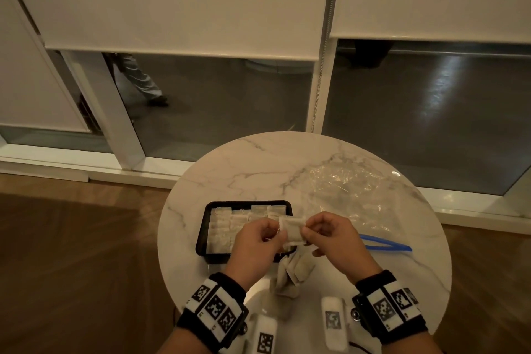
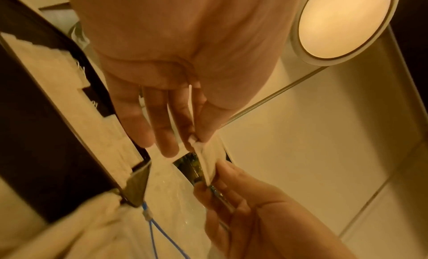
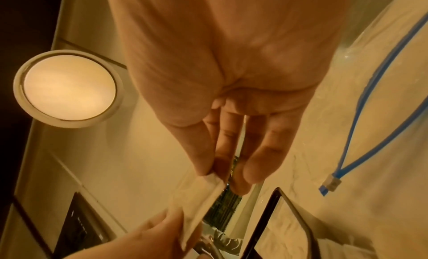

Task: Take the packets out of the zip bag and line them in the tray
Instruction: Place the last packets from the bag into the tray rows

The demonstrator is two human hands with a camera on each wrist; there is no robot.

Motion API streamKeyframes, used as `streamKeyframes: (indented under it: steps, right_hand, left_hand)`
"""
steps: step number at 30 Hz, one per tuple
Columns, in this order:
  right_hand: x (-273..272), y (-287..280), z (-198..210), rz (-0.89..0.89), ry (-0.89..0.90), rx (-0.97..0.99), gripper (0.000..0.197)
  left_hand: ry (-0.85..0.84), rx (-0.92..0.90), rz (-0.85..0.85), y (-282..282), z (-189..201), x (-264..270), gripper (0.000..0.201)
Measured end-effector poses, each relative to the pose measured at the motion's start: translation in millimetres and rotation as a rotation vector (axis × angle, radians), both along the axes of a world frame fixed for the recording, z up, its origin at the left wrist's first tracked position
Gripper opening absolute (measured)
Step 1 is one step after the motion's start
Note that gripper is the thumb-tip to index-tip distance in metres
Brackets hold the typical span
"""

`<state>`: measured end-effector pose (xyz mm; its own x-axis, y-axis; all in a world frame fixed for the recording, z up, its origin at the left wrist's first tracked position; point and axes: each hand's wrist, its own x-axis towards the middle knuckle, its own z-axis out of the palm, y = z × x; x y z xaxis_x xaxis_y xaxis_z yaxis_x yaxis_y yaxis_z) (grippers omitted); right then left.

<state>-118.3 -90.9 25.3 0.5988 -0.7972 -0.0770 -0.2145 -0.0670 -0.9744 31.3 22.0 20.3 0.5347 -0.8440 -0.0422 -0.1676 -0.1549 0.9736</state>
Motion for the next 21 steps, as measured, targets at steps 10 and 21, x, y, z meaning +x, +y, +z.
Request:
streamKeyframes:
  steps: [10, 21]
  right_hand:
    - [9, 0, -16, 0.011, 0.218, -0.232, 0.009]
    - [25, 8, -35, 0.117, 0.407, -0.390, 0.008]
  left_hand:
    - [-0.601, 0.254, 0.192, 7, 8, 81, 0.013]
    - [-0.891, 0.607, -0.301, -31, 2, 100, 0.022]
